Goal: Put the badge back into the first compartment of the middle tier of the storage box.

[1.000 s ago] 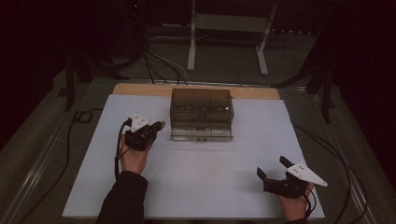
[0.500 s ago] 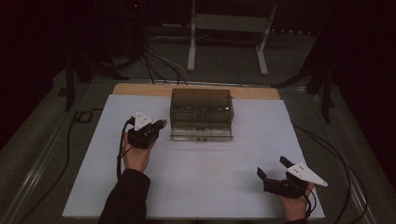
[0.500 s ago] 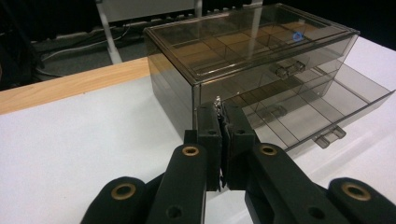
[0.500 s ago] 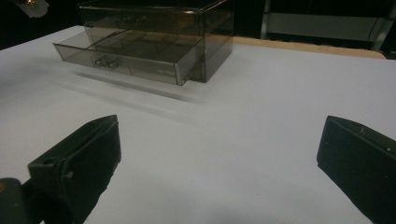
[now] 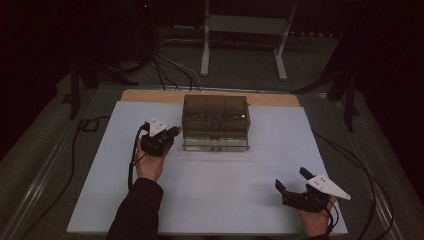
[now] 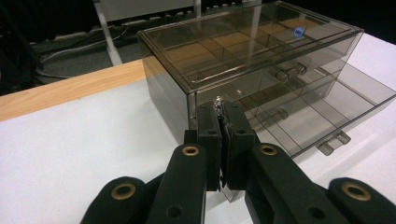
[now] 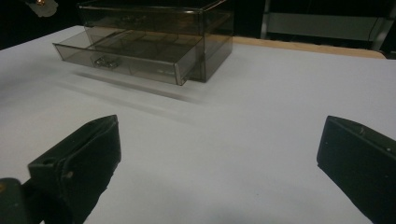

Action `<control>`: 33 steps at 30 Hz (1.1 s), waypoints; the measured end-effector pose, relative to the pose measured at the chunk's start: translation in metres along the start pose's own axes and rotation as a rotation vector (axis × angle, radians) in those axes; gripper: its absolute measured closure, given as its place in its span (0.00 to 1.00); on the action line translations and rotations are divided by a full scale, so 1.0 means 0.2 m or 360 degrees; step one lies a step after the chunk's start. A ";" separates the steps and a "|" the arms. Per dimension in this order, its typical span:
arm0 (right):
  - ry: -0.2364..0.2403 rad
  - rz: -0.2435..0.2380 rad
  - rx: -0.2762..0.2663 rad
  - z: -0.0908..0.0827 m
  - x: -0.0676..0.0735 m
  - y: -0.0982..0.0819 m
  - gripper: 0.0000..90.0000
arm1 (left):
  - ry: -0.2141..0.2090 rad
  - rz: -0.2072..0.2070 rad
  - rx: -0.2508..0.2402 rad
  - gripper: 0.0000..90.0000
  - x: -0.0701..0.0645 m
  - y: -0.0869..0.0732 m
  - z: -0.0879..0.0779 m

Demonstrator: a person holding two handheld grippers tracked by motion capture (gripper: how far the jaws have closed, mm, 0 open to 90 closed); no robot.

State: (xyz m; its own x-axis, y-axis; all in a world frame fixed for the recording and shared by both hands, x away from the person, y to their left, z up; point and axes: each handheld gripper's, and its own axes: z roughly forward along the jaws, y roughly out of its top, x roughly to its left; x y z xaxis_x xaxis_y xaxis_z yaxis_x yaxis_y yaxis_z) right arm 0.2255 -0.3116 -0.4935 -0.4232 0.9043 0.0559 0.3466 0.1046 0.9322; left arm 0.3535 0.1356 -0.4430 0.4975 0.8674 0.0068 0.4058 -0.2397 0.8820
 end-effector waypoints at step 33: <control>0.0005 -0.0006 0.0008 0.00 0.00 0.00 0.00 | -0.0012 0.0060 0.0065 0.99 -0.06 0.03 0.12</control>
State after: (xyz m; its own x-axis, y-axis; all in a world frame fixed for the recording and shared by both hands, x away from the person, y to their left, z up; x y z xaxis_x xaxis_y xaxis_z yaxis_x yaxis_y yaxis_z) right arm 0.2264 -0.3114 -0.4940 -0.4271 0.9026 0.0537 0.3492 0.1099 0.9306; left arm 0.3689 0.1132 -0.4485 0.5190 0.8540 0.0359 0.4177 -0.2900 0.8611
